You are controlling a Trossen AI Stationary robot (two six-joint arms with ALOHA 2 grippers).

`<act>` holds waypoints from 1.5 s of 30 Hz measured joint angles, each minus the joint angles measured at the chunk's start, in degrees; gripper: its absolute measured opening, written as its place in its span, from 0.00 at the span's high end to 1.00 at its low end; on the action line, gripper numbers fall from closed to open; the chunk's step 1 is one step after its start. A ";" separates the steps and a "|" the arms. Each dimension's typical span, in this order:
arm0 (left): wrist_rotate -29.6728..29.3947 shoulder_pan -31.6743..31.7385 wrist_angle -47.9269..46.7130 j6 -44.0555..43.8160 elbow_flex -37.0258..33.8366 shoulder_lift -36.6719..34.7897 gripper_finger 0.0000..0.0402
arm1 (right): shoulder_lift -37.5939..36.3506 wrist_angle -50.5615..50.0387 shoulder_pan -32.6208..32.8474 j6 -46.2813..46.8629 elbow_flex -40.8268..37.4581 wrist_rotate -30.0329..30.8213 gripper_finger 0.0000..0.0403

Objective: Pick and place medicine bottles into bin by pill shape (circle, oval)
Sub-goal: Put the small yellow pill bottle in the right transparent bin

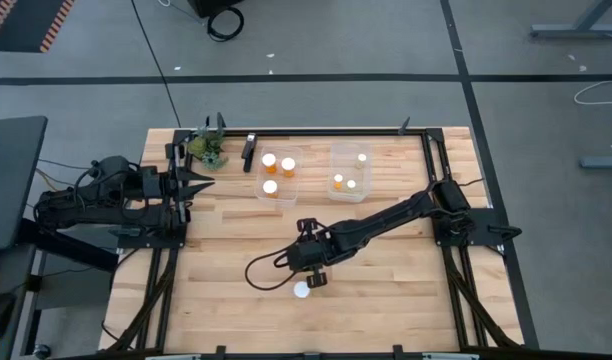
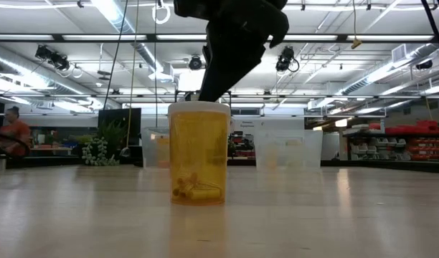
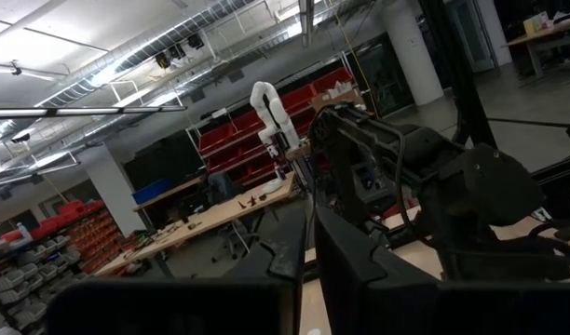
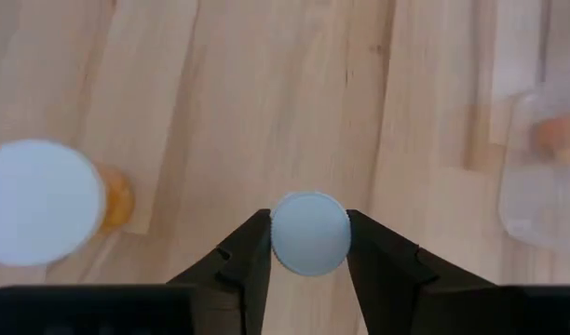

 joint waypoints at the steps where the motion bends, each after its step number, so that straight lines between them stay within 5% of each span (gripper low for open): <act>1: 0.02 0.01 0.00 0.01 0.00 0.01 0.91 | 0.00 -0.05 0.00 -0.32 0.36 0.01 0.66; 45: 0.02 0.02 -0.35 0.15 0.00 0.00 0.92 | -0.07 -21.73 -7.74 -4.50 15.63 8.23 0.66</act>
